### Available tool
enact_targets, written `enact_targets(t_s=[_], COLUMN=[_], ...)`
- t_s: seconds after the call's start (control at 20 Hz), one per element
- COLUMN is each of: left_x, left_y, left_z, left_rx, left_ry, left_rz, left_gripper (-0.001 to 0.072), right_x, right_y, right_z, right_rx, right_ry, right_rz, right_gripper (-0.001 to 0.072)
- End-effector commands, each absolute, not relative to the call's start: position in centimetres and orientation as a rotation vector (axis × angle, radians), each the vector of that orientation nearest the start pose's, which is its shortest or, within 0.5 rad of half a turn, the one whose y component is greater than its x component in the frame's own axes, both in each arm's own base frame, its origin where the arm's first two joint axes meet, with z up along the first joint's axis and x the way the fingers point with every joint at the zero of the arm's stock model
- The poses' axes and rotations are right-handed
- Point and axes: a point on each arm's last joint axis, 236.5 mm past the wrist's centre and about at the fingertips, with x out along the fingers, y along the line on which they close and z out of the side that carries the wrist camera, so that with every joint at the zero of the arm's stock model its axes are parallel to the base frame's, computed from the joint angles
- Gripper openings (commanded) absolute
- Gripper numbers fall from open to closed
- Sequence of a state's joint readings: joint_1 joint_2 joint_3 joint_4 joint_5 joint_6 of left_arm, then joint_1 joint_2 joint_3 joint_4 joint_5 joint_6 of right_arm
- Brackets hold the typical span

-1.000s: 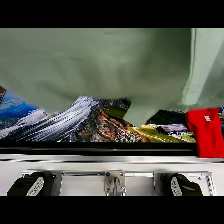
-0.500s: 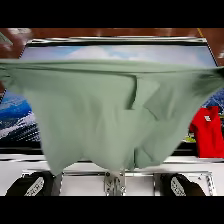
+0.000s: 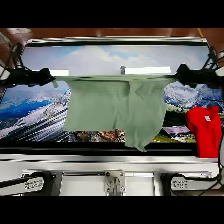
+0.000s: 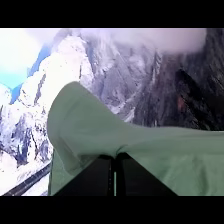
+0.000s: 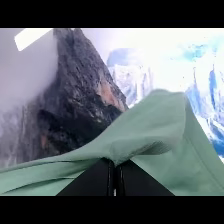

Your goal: Fold the shirts.

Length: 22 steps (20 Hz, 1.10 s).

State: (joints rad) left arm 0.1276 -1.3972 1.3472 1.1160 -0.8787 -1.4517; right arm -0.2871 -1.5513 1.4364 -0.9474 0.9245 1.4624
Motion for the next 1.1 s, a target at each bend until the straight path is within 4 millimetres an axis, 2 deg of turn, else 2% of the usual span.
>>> enact_targets(t_s=[0.0,0.15,0.2,0.25,0.3,0.35,0.4,0.5,0.6,0.65,0.75,0.85,0.95,1.05], left_x=[53.4,53.2,53.1,52.9,52.6,52.1,51.1,47.5,42.8,40.9,38.1,36.3,35.7,35.5], left_y=[-1.8,-2.8,-3.1,-3.3,-3.3,-3.0,-2.1,1.5,4.6,5.1,4.4,2.2,0.6,-1.0], left_z=[1.9,-1.7,-2.3,-2.6,-2.6,-2.3,-2.0,-2.0,-2.8,-3.4,-5.1,-7.4,-9.2,-10.5], left_rx=[-0.495,-0.522,-0.527,-0.533,-0.535,-0.537,-0.525,-0.466,-0.499,-0.546,-0.648,-0.706,-0.75,-0.806], left_ry=[0.868,0.946,0.961,0.975,0.992,1.02,1.072,1.235,1.408,1.469,1.549,1.586,1.581,1.595], left_rz=[-0.083,-0.089,-0.092,-0.096,-0.103,-0.112,-0.121,-0.103,-0.075,-0.073,-0.104,-0.165,-0.19,-0.215], left_gripper=[0.0035,0.0036,0.0041,0.0099,0.0294,0.0513,0.0581,0.058,0.058,0.058,0.0581,0.0581,0.058,0.0578], right_x=[57.2,57.3,57.0,57.0,56.9,56.4,55.6,52.2,46.4,43.9,39.9,37.5,36.7,37.1], right_y=[-3.9,-0.4,0.5,1.0,1.3,1.4,0.8,-2.0,-5.6,-6.3,-7.0,-7.0,-6.8,-6.4], right_z=[0.3,-2.9,-3.4,-3.4,-3.0,-2.1,-1.2,0.1,-0.4,-0.9,-2.1,-3.1,-3.8,-3.8], right_rx=[0.667,0.599,0.571,0.548,0.549,0.551,0.525,0.429,0.369,0.399,0.466,0.509,0.521,0.536], right_ry=[0.784,0.855,0.875,0.878,0.878,0.887,0.903,0.992,1.188,1.283,1.428,1.512,1.538,1.522], right_rz=[-0.028,0.012,0.026,0.036,0.043,0.056,0.067,0.057,0.016,0.017,0.026,0.028,0.029,0.039], right_gripper=[0.0049,0.0049,0.0049,0.008,0.0222,0.0515,0.0608,0.0607,0.0606,0.0606,0.0606,0.0606,0.0606,0.0606])
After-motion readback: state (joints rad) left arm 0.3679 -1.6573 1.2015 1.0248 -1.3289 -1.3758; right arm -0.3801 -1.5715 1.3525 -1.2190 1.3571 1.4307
